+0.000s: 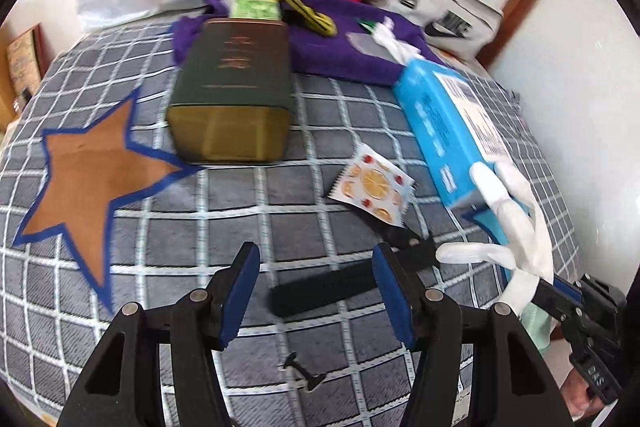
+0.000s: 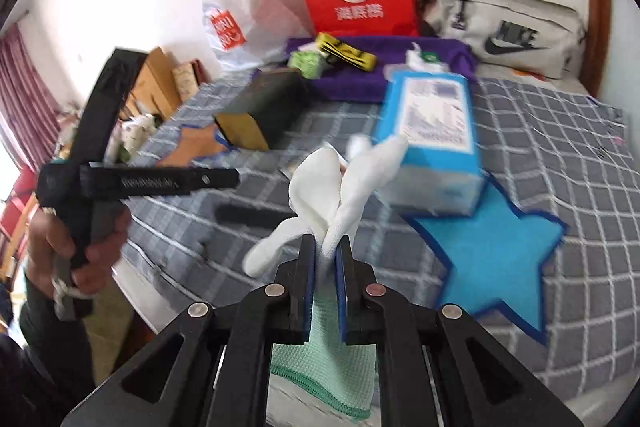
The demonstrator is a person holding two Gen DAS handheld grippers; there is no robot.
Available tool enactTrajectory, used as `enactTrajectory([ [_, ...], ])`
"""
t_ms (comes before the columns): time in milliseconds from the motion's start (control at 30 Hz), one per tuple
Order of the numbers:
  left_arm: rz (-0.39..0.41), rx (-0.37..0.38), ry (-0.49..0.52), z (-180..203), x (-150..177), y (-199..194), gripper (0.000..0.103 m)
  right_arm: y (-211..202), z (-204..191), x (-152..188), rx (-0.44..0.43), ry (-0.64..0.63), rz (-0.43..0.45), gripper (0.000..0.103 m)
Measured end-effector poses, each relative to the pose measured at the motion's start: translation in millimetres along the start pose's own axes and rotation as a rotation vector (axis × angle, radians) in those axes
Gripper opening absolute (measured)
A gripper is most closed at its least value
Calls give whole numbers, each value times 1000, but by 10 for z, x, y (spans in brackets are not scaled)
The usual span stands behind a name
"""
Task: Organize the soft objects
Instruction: 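Lift the white gloves with the right gripper while the left gripper grasps the black watch strap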
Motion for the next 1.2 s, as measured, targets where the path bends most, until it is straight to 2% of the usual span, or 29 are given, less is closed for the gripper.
enactTrajectory([
  [233, -47, 41, 96, 258, 22, 229, 57, 127, 420, 240, 85, 36, -56, 10],
  [367, -104, 81, 125, 365, 89, 372, 57, 256, 538, 330, 84, 46, -91, 12],
  [433, -89, 82, 150, 388, 142, 351, 56, 289, 560, 354, 86, 40, -96, 12],
  [533, -126, 146, 159, 424, 283, 289, 55, 304, 596, 364, 81, 44, -90, 15],
  [600, -154, 179, 171, 459, 405, 237, 55, 315, 617, 363, 89, 50, -88, 23],
  [633, -162, 179, 188, 480, 448, 220, 55, 325, 643, 359, 94, 61, -84, 31],
  [733, -165, 142, 236, 535, 486, 206, 55, 340, 680, 339, 64, 103, -71, 35],
  [833, -132, 69, 281, 600, 437, 258, 55, 349, 672, 328, 50, 117, -62, 40],
  [867, -113, 29, 308, 630, 426, 286, 47, 348, 662, 330, 53, 112, -59, 41],
  [900, -93, -26, 341, 656, 424, 311, 35, 352, 652, 329, 57, 109, -58, 41],
  [933, -82, -61, 366, 669, 427, 314, 31, 354, 643, 332, 61, 105, -55, 41],
  [967, -82, -59, 395, 715, 455, 304, 22, 358, 637, 337, 61, 105, -52, 43],
  [1000, -88, -47, 405, 732, 478, 292, 21, 362, 631, 339, 61, 104, -50, 44],
  [1100, -74, -76, 438, 725, 567, 243, 21, 369, 592, 342, 59, 93, -41, 50],
  [1200, -69, -64, 395, 638, 600, 190, 23, 387, 551, 340, 64, 77, -31, 58],
])
Point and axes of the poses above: each gripper's, at about its wrist camera, not at the fingertips, and y roughly the way its jaws point, z to its right, x to its underside, the point moved 6 cm from there along y, roughly the way its jaws point, and after that the axes turned 4 degrees about -y, right-handed, at the moved point
